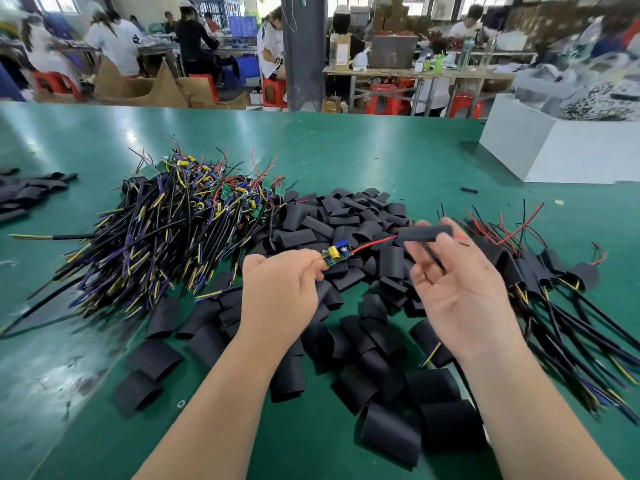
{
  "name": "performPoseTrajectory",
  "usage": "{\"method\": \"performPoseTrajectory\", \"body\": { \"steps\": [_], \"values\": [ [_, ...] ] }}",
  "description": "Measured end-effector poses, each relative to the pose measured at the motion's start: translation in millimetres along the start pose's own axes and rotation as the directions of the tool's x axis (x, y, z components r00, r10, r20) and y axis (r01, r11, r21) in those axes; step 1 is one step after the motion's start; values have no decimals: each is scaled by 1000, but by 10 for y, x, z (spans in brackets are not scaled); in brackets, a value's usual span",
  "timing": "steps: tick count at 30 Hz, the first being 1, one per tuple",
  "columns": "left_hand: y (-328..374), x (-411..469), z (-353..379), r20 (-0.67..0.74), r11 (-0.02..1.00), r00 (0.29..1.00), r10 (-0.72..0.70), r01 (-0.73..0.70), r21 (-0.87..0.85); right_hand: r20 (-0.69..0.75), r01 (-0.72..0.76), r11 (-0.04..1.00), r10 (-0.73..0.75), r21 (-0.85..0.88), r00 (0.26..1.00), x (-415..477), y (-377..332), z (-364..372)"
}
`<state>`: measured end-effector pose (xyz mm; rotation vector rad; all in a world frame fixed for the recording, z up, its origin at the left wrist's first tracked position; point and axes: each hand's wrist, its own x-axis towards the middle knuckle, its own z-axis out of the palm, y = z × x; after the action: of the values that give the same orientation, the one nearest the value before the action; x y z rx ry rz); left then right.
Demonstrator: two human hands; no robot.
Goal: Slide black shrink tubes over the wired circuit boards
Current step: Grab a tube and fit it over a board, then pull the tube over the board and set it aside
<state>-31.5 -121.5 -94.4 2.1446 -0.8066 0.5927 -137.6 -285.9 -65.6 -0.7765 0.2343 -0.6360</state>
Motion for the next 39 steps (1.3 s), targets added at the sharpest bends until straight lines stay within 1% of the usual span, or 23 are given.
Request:
{"method": "performPoseTrajectory", "body": {
  "steps": [5, 10, 13, 19, 21, 23, 26, 30, 32, 36, 38, 39],
  "values": [
    [112, -56, 52, 46, 995, 994, 99, -98, -30, 110, -48, 987, 65, -154, 992, -53, 145, 65],
    [124, -37, -4, 34, 990, 990, 134, -132, -47, 109, 15, 973, 11, -230, 994, -33, 164, 33],
    [125, -40, -22, 27, 988, 988, 152, -151, -19, 100, 49, 956, -20, -290, 995, -47, 150, 43],
    [132, -28, -64, 19, 971, 975, 221, -221, 88, 82, 18, 940, 10, -342, 997, -90, 173, 68],
    [141, -24, -71, 13, 961, 969, 247, -247, 125, 96, 41, 931, -7, -362, 995, -86, 170, 55],
    [151, -22, -72, 8, 951, 963, 270, -268, 154, 138, 100, 896, -43, -434, 989, -87, 160, 38],
    [144, -19, -75, 21, 957, 971, 239, -239, 164, 226, 199, 798, -80, -568, 971, -100, 172, 16],
    [124, -26, -67, 86, 984, 986, 141, -149, 99, 253, 232, 728, -84, -645, 964, -81, 157, -9],
    [123, -28, -51, 113, 986, 984, 140, -149, 71, 262, 236, 732, -82, -639, 962, -66, 123, -17],
    [137, -24, -52, 107, 991, 985, 134, -135, 3, 290, 210, 770, -34, -603, 956, -72, 122, -12],
    [148, -32, -51, 122, 989, 982, 142, -147, 25, 292, 195, 756, -5, -626, 956, -91, 180, 8],
    [155, -35, -50, 128, 987, 981, 149, -156, 45, 283, 178, 764, 6, -620, 959, -102, 208, 21]
  ]
}}
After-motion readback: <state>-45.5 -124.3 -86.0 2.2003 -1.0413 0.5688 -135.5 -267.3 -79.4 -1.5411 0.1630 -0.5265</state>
